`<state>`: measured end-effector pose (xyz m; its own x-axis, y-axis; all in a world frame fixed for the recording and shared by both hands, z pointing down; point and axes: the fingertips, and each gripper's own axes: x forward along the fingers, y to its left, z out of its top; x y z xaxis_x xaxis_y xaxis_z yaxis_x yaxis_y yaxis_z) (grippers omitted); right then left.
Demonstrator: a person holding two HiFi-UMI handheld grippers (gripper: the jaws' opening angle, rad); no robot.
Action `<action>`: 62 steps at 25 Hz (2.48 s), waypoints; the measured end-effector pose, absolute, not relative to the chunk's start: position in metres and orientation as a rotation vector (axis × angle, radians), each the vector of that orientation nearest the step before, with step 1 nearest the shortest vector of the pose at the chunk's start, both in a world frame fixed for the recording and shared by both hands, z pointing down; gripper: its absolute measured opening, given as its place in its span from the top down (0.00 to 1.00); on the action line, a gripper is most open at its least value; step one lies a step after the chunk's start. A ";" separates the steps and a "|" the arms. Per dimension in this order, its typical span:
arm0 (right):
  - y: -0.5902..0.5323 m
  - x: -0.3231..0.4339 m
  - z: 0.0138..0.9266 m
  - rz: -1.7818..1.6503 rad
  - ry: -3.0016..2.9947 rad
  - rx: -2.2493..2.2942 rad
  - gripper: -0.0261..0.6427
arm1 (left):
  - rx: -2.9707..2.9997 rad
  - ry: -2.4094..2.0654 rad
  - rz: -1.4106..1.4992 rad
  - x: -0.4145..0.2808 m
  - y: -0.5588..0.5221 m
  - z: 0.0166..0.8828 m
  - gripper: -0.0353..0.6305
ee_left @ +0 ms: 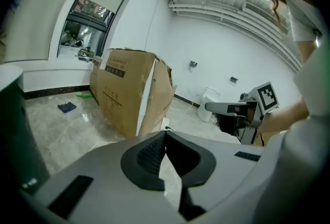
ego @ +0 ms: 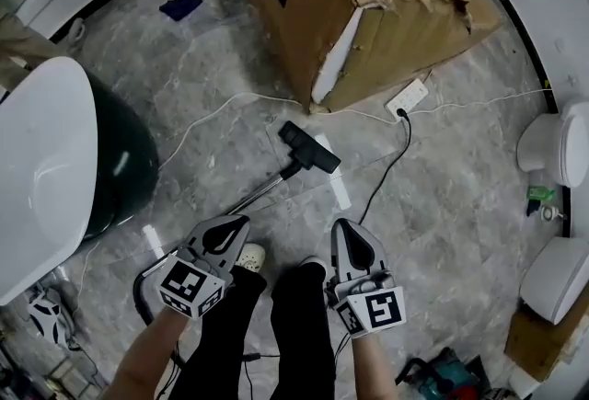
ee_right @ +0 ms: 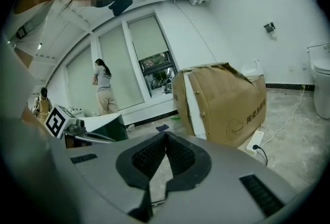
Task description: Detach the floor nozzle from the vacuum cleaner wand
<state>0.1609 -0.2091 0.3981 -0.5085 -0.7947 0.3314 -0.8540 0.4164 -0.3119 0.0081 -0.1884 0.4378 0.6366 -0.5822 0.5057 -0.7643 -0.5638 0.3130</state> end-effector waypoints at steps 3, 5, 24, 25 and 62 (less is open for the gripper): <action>-0.208 0.163 0.463 0.649 -2.519 1.440 0.94 | 2.352 -1.029 0.515 0.009 -0.184 0.501 0.93; -0.210 0.165 0.502 0.637 -2.524 1.407 0.94 | 2.364 -1.008 0.548 0.009 -0.181 0.540 0.93; -0.234 0.128 0.811 0.448 -2.775 0.999 0.94 | 2.472 -0.948 0.449 0.017 -0.233 0.833 0.93; -0.232 0.127 0.819 0.440 -2.786 0.962 0.94 | 2.482 -0.933 0.439 0.018 -0.235 0.837 0.93; -0.249 0.081 0.910 -0.941 -1.868 0.353 0.60 | 2.412 -0.639 1.471 0.013 -0.186 0.948 0.67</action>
<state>0.0815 -0.2486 0.9101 -0.4809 -0.6010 0.6384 0.1551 0.6583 0.7366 0.0130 -0.1859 0.9479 0.3961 -0.2388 0.8866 -0.4853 -0.8741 -0.0187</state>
